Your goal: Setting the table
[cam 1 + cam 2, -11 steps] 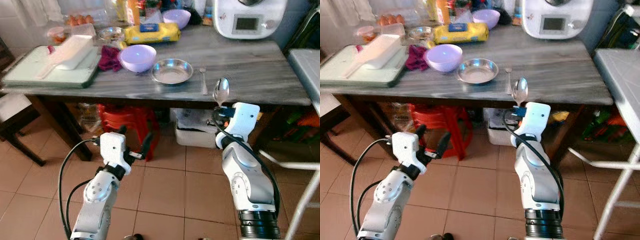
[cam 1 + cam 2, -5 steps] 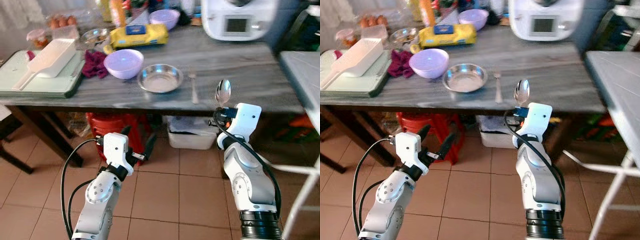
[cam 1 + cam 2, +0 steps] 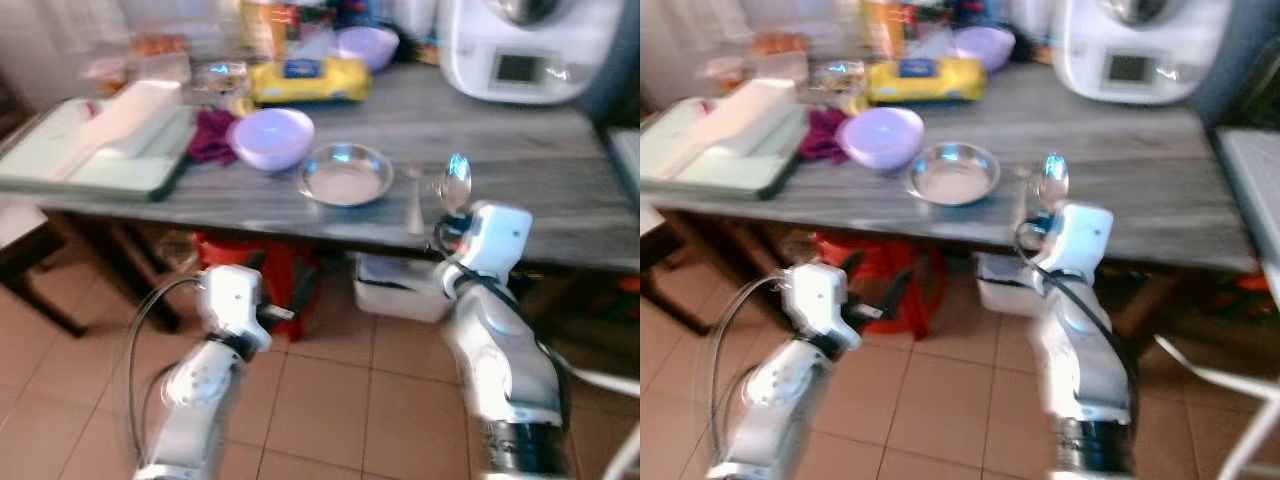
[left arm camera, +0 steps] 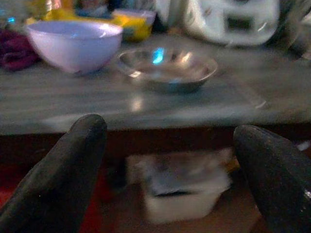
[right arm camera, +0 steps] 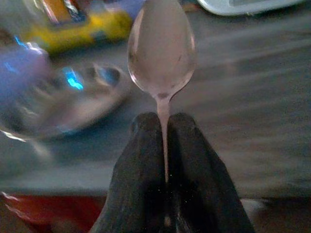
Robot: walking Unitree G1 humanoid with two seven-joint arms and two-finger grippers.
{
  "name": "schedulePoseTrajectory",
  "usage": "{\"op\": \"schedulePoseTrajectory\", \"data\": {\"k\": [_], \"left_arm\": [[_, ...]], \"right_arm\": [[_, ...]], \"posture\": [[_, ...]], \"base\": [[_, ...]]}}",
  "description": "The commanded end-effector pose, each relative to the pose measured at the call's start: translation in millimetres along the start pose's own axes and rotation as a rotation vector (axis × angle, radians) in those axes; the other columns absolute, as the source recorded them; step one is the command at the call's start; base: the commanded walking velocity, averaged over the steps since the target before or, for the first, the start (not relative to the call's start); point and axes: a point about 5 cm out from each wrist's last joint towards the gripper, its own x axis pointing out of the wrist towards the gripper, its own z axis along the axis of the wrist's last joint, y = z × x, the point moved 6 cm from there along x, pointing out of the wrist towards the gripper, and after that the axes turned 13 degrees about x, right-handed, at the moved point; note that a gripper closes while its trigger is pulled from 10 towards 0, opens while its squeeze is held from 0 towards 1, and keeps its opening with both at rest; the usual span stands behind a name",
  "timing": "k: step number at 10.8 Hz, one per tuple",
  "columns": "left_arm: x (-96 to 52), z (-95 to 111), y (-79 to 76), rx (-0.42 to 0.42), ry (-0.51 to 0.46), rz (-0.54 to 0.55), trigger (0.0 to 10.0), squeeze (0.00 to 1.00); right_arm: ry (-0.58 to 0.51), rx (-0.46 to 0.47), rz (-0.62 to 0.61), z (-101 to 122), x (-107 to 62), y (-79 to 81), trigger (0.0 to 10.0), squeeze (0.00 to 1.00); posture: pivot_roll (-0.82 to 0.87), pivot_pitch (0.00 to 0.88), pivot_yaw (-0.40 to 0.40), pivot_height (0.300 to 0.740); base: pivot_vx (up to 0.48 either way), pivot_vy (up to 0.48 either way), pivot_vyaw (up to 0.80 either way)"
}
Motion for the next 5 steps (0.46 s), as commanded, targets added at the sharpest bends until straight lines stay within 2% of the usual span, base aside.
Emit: {"op": "schedulePoseTrajectory", "data": {"k": [1,5], "left_arm": [[6.9,9.7,-15.0,-0.013,-0.035,-0.047,10.0,0.00],[7.4,9.8,-15.3,-0.011,-0.034,-0.054,10.0,0.00]], "right_arm": [[-0.015,-0.020,-0.057,4.3,-3.2,-22.1,10.0,0.00],[-0.015,-0.021,-0.054,3.4,-2.8,-21.5,10.0,0.00]], "posture": [[-0.05,0.142,0.065,0.740],[-0.04,0.138,0.067,0.740]], "base": [[0.371,0.000,0.00],[0.372,0.000,0.00]]}}
